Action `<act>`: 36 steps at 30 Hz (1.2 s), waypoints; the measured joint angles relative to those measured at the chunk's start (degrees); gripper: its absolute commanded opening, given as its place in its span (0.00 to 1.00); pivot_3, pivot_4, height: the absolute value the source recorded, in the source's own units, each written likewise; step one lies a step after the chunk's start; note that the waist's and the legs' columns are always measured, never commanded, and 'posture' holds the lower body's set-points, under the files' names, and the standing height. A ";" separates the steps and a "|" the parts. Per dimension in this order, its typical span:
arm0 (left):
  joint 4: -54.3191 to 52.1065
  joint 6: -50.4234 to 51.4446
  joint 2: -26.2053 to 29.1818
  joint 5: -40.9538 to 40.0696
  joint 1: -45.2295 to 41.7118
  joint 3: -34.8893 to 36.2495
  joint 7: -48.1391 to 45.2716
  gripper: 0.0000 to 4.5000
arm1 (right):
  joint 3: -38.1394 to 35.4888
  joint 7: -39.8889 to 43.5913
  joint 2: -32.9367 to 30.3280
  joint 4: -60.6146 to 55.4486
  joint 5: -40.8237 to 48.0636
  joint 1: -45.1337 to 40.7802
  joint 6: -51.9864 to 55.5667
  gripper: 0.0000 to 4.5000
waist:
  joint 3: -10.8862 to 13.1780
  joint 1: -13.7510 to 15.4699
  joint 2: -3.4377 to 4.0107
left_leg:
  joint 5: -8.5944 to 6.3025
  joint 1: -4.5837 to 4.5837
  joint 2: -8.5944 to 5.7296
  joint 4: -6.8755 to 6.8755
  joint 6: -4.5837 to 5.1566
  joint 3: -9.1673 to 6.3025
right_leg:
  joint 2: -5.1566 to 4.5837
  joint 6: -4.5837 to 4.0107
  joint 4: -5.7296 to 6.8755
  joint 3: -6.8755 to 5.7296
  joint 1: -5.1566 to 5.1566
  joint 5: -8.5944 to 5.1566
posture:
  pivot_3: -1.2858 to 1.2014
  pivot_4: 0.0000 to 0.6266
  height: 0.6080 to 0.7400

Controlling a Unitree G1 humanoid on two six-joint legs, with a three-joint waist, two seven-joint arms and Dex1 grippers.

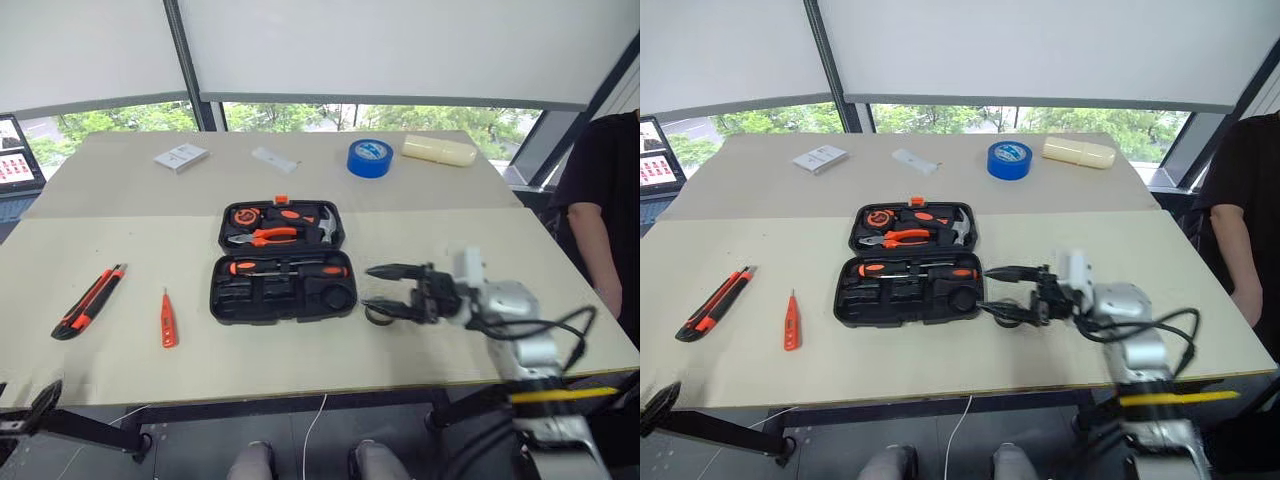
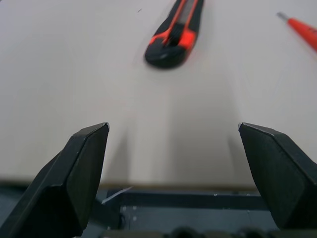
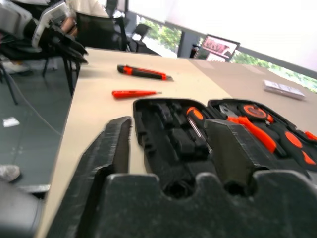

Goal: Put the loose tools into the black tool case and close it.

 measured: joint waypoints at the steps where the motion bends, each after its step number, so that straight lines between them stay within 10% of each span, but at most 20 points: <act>1: -1.16 1.68 0.29 -0.58 0.02 -0.02 0.42 1.00 | -0.08 -0.52 -0.66 -0.73 -0.05 1.32 -0.03 0.99 | -0.01 0.20 -0.04 | -0.02 0.13 -0.01 0.00 -0.02 -0.01 | -0.04 -0.01 -0.03 0.00 0.09 0.01 | 0.52 0.24 1.00; 13: -19.03 36.81 9.10 -14.85 -17.14 -10.84 19.49 1.00 | -1.65 -4.00 -4.32 -1.76 0.50 -3.50 0.95 0.99 | 0.05 1.23 -0.09 | 0.02 0.12 -0.49 0.05 0.01 0.00 | -0.45 0.21 0.04 0.07 0.37 0.15 | 0.52 0.24 1.00; 22: -20.69 49.01 -3.50 -10.02 -36.16 -25.34 41.79 1.00 | 0.35 -3.66 -3.42 -0.97 0.40 -5.70 0.19 0.99 | -0.02 1.15 -0.40 | 0.24 -0.15 -0.42 0.05 0.28 -0.38 | 0.02 0.41 0.07 0.23 0.25 0.43 | 0.52 0.24 1.00; 33: -20.65 52.69 -6.17 -3.08 -37.43 -25.10 45.86 0.16 | 0.31 -4.04 -4.61 -1.28 0.46 -4.10 0.31 1.00 | -0.05 0.95 -0.35 | 0.24 0.25 -0.50 0.17 0.14 -0.42 | 0.08 0.39 0.13 0.49 0.45 0.43 | 0.52 0.24 1.00; 36: -19.69 50.78 -3.37 -2.72 -36.08 -24.58 41.13 0.10 | 0.14 -4.25 -5.28 -1.76 0.51 -3.44 0.44 1.00 | -0.05 0.92 -0.34 | 0.23 0.24 -0.49 0.15 0.14 -0.40 | 0.08 0.34 0.13 0.53 0.41 0.43 | 0.52 0.24 1.00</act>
